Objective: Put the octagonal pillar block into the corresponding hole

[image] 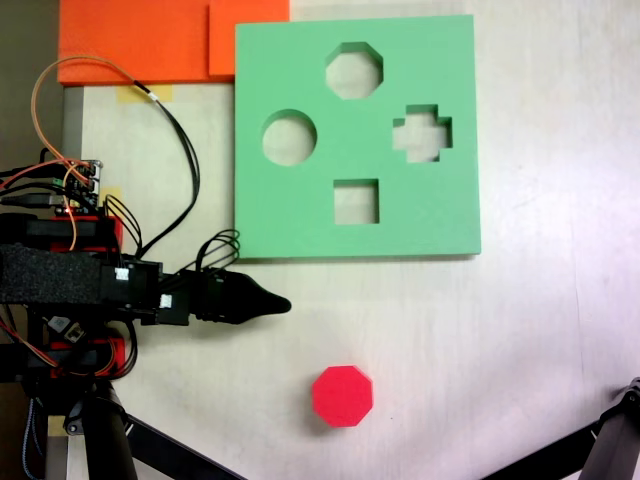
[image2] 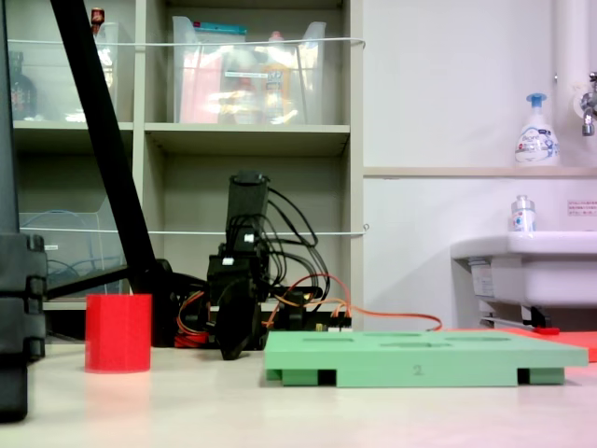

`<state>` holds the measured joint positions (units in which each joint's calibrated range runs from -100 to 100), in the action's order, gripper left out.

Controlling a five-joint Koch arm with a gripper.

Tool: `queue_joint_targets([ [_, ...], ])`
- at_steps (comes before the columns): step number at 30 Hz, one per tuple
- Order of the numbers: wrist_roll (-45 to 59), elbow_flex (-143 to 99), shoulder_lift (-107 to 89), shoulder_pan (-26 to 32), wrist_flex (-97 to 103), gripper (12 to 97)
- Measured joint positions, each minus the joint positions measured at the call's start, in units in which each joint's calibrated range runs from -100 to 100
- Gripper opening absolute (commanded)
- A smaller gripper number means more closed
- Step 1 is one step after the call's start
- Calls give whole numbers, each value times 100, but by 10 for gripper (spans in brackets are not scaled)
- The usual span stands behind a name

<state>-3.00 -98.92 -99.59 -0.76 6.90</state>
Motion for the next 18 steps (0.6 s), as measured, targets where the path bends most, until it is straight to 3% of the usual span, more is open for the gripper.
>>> queue_joint_targets([
  [18,0,0,0,0,10,487],
])
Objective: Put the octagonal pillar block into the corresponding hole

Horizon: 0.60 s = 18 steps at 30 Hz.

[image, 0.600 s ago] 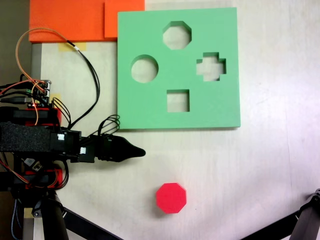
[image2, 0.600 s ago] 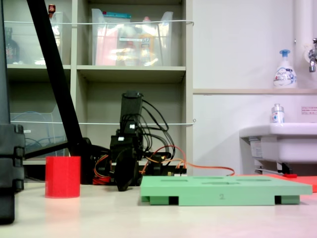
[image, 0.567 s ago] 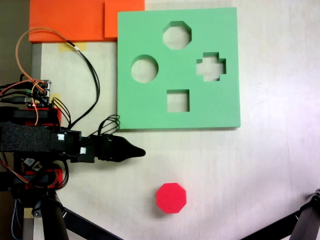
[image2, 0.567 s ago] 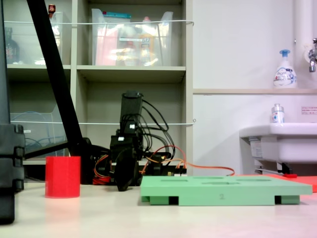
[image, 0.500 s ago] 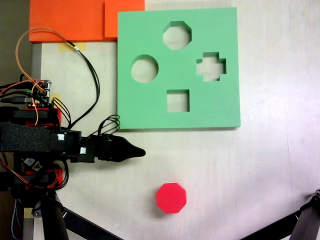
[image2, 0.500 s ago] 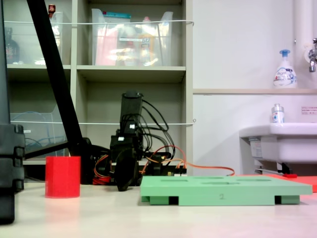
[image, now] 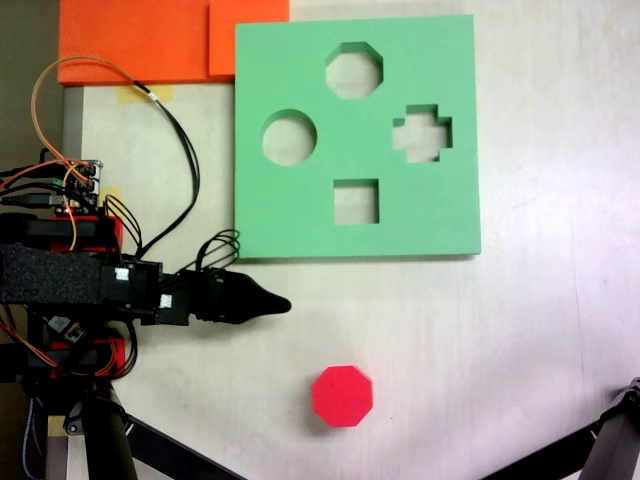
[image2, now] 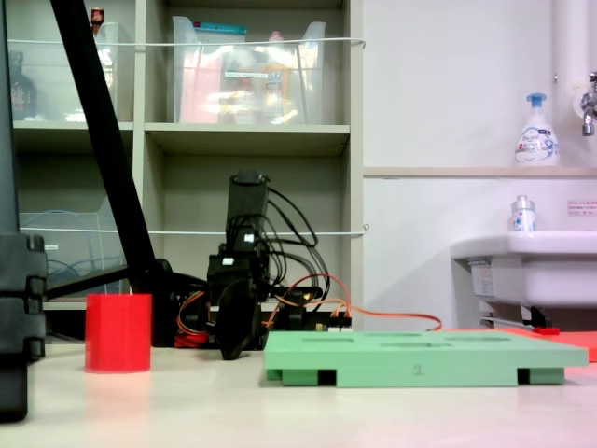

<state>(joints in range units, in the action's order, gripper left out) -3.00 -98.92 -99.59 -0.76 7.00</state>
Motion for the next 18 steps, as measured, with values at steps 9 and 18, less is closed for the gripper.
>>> queue_joint_targets([
  [9,-5,0,0,-5,-10,483],
  [18,-2657,-10,0,-415,147,487],
])
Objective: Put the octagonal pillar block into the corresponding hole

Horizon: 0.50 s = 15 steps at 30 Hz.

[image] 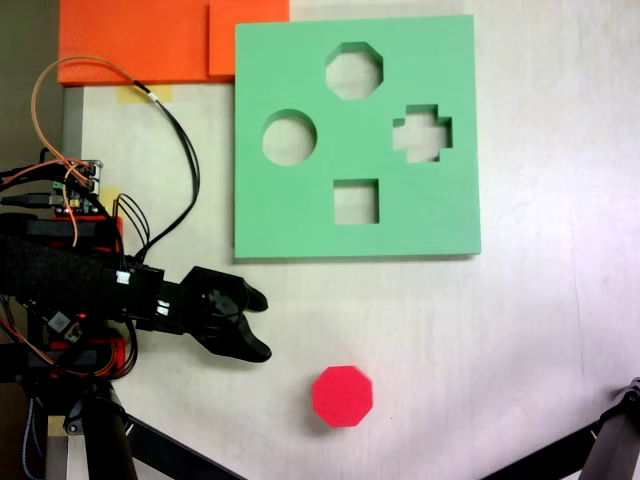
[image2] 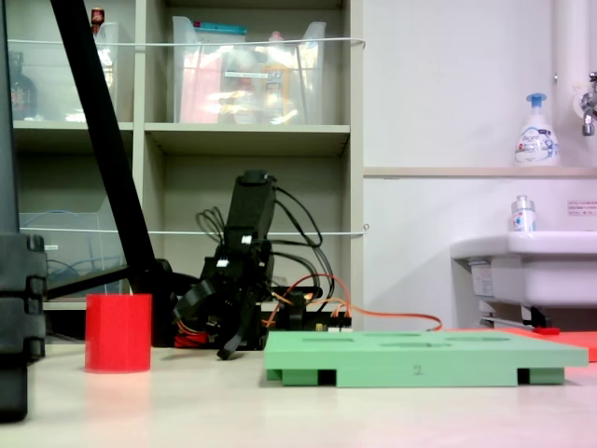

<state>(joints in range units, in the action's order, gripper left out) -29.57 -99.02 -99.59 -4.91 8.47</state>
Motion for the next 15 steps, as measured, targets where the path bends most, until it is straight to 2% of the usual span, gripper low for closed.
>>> queue_joint_targets([
  [7,-967,69,0,-29,-597,465],
  [12,-1421,2146,0,-98,-4395,442],
  [15,-1465,2685,14,-103,-5668,441],
])
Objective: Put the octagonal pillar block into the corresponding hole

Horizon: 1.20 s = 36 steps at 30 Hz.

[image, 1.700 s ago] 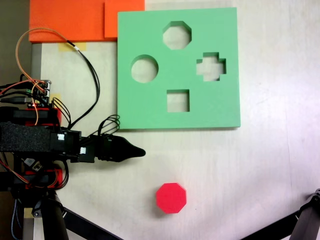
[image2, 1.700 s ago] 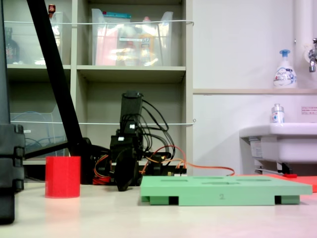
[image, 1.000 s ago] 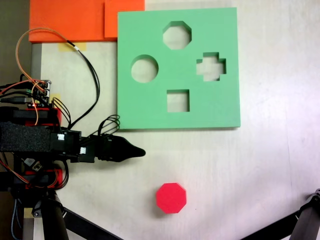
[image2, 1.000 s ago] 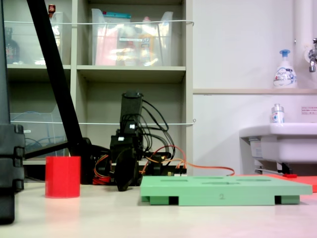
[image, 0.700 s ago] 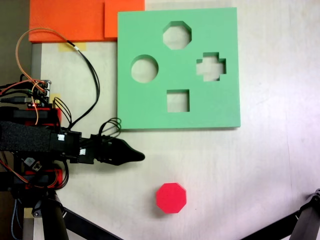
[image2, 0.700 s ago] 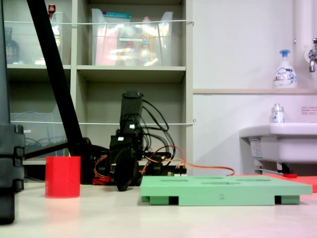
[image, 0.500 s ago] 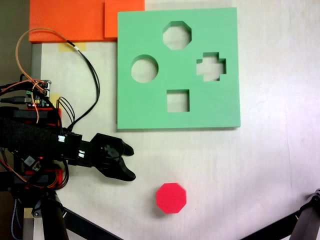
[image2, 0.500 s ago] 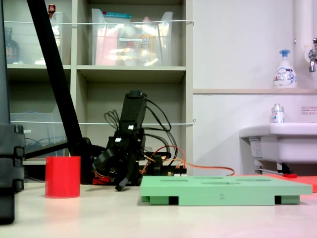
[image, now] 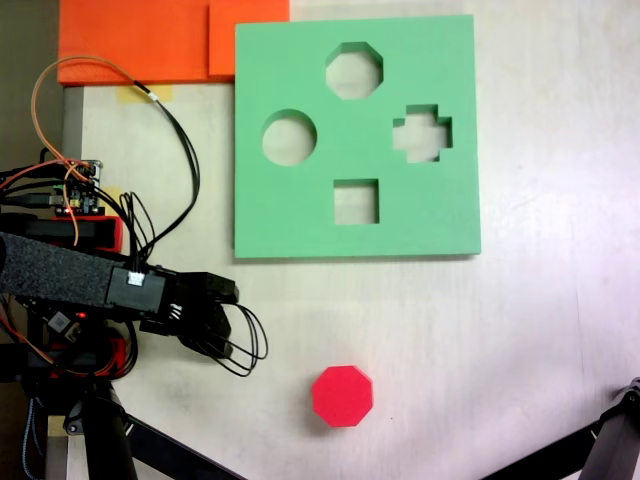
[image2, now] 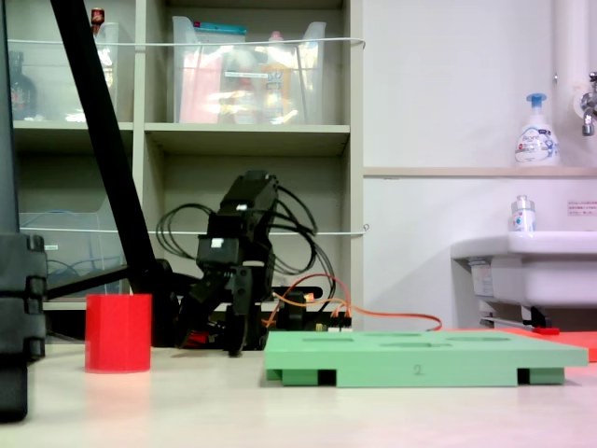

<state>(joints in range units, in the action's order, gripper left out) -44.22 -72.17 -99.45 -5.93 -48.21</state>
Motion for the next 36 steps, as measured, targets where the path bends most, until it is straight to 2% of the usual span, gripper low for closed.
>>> queue_joint_targets([
  [5,0,1372,0,-10,-1057,444],
  [10,107,4106,1135,-44,-2859,617],
  [14,264,4576,2038,-49,-3387,804],
  [17,278,5174,2681,-49,-3417,887],
  [36,664,8280,7483,-484,-3573,893],
])
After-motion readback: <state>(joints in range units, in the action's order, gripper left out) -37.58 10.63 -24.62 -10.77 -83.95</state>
